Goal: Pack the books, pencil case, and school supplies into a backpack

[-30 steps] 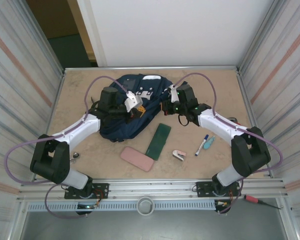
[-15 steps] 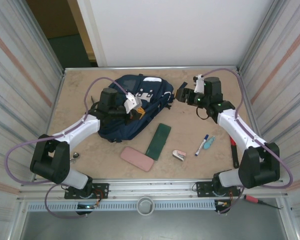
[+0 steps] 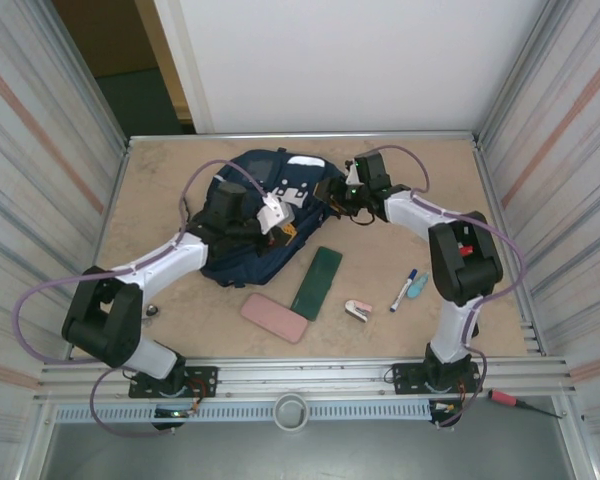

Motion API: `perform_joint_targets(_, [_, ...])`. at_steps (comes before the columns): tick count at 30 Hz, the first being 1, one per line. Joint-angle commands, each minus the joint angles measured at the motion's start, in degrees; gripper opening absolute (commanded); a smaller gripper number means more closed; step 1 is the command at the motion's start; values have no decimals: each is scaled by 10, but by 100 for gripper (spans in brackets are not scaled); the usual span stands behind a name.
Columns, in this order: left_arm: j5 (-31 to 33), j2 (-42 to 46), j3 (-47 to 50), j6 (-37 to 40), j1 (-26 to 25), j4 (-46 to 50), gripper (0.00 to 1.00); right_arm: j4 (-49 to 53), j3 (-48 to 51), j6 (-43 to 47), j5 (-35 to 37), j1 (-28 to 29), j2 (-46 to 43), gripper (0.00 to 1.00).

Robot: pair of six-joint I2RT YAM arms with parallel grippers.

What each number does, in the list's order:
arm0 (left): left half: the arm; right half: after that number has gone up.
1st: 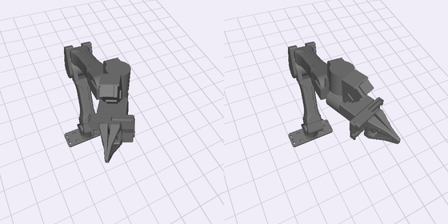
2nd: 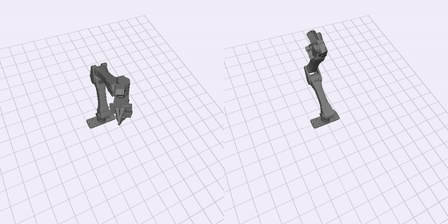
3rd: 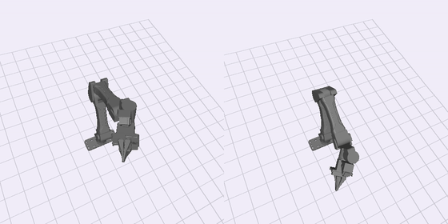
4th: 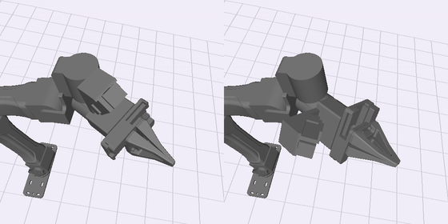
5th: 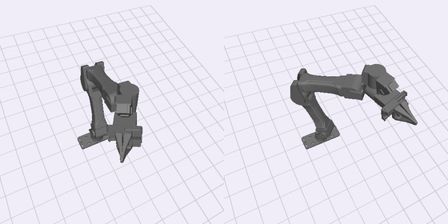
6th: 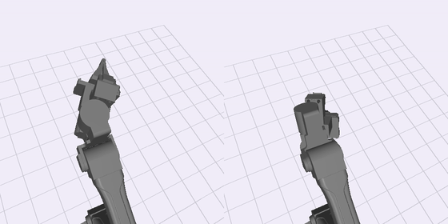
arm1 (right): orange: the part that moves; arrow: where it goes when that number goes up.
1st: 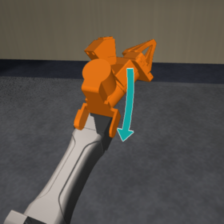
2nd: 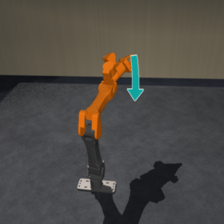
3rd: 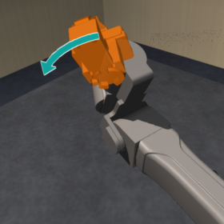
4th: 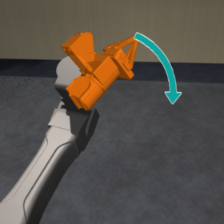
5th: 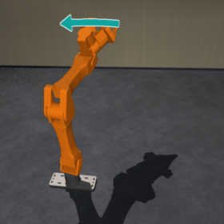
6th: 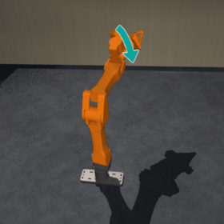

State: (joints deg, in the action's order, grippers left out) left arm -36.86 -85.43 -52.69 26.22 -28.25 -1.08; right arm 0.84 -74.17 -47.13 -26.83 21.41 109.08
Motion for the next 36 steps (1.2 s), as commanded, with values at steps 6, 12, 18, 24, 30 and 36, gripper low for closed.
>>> perform_joint_targets(6, [83, -21, -30, -28, -4, 9, 2, 19, -30, 44, 8, -11, 29, 12])
perform_joint_targets(12, [77, -56, -48, -73, -18, 21, 37, 107, -50, 119, -12, -21, 44, 10])
perform_joint_targets(18, [230, 21, -9, -243, -7, 53, 55, -14, 53, 49, -4, -2, 0, 13])
perform_joint_targets(24, [228, 114, 81, -427, 68, 103, 62, -83, 91, -1, 44, 36, -31, 17])
perform_joint_targets(30, [184, 76, 92, -461, 81, 107, 63, -106, 112, -22, 82, 77, -46, 22])
perform_joint_targets(36, [216, -19, 50, -464, 92, 68, 63, -115, 130, -29, 81, 89, -49, 21])
